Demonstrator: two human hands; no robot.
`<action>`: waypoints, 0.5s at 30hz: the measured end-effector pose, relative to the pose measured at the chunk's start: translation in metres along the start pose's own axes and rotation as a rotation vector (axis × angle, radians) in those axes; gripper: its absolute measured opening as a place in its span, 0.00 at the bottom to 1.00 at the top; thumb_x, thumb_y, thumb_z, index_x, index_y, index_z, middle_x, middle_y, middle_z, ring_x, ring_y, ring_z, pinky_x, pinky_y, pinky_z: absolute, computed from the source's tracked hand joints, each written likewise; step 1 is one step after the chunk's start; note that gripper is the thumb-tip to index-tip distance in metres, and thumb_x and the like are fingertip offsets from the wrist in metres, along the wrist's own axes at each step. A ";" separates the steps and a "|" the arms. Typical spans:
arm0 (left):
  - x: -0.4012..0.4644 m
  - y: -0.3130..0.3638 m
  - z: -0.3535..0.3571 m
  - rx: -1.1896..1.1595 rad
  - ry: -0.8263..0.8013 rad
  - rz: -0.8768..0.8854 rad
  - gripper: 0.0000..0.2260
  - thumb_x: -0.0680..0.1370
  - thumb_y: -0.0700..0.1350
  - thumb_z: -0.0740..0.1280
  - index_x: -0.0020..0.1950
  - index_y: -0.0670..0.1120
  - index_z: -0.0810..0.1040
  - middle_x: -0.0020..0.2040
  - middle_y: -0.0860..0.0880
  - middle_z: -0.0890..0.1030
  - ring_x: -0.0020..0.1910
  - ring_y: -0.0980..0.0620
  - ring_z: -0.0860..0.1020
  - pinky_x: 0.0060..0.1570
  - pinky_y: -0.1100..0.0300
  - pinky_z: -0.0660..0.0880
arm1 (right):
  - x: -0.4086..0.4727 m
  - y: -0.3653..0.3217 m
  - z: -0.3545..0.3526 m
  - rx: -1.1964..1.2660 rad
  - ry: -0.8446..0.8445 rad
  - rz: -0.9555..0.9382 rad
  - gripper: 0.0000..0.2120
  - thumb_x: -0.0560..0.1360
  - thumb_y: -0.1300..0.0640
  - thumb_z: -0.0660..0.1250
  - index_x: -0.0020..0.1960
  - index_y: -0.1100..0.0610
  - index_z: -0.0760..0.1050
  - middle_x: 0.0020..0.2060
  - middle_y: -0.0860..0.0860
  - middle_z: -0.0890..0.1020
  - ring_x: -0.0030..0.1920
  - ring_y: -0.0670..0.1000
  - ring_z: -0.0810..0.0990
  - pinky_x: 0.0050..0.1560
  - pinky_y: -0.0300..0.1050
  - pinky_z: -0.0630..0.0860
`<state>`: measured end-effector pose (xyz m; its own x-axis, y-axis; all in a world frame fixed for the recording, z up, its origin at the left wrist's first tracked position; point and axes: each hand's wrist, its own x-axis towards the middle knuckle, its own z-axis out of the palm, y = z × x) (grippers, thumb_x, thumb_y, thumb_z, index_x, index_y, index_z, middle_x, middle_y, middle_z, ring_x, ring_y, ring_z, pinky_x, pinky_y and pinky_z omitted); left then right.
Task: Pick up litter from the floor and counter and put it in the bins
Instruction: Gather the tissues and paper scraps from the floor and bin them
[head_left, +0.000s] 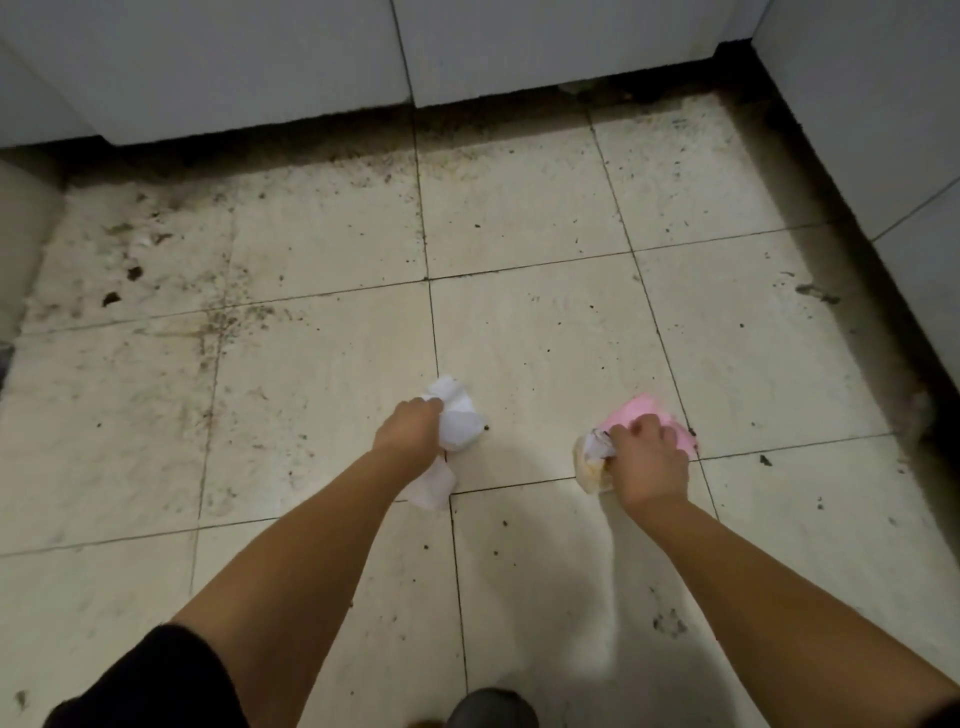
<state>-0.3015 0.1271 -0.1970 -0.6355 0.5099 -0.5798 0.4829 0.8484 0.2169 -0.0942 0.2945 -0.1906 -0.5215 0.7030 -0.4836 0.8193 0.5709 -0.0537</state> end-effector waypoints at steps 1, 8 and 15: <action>-0.011 -0.004 0.006 0.000 -0.020 -0.020 0.16 0.79 0.46 0.58 0.66 0.43 0.71 0.65 0.41 0.75 0.61 0.43 0.74 0.59 0.54 0.72 | 0.001 0.004 -0.001 -0.001 0.005 -0.001 0.15 0.76 0.58 0.61 0.62 0.55 0.72 0.68 0.58 0.65 0.66 0.61 0.65 0.60 0.55 0.71; -0.048 -0.015 0.027 0.029 -0.096 -0.051 0.20 0.78 0.47 0.62 0.69 0.43 0.69 0.68 0.41 0.73 0.66 0.44 0.73 0.68 0.52 0.70 | 0.010 0.017 -0.008 0.066 -0.072 0.032 0.14 0.77 0.58 0.60 0.61 0.59 0.73 0.66 0.60 0.63 0.63 0.64 0.68 0.58 0.51 0.73; -0.040 0.001 0.023 0.020 -0.119 -0.013 0.18 0.79 0.43 0.61 0.68 0.41 0.69 0.68 0.41 0.73 0.66 0.43 0.73 0.66 0.54 0.69 | 0.022 0.017 -0.001 0.200 -0.086 0.023 0.13 0.75 0.59 0.62 0.58 0.58 0.76 0.58 0.59 0.77 0.52 0.60 0.79 0.55 0.49 0.78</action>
<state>-0.2613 0.1043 -0.1914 -0.5666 0.4774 -0.6715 0.4878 0.8512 0.1936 -0.0923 0.3201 -0.2015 -0.4868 0.6715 -0.5587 0.8662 0.4535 -0.2098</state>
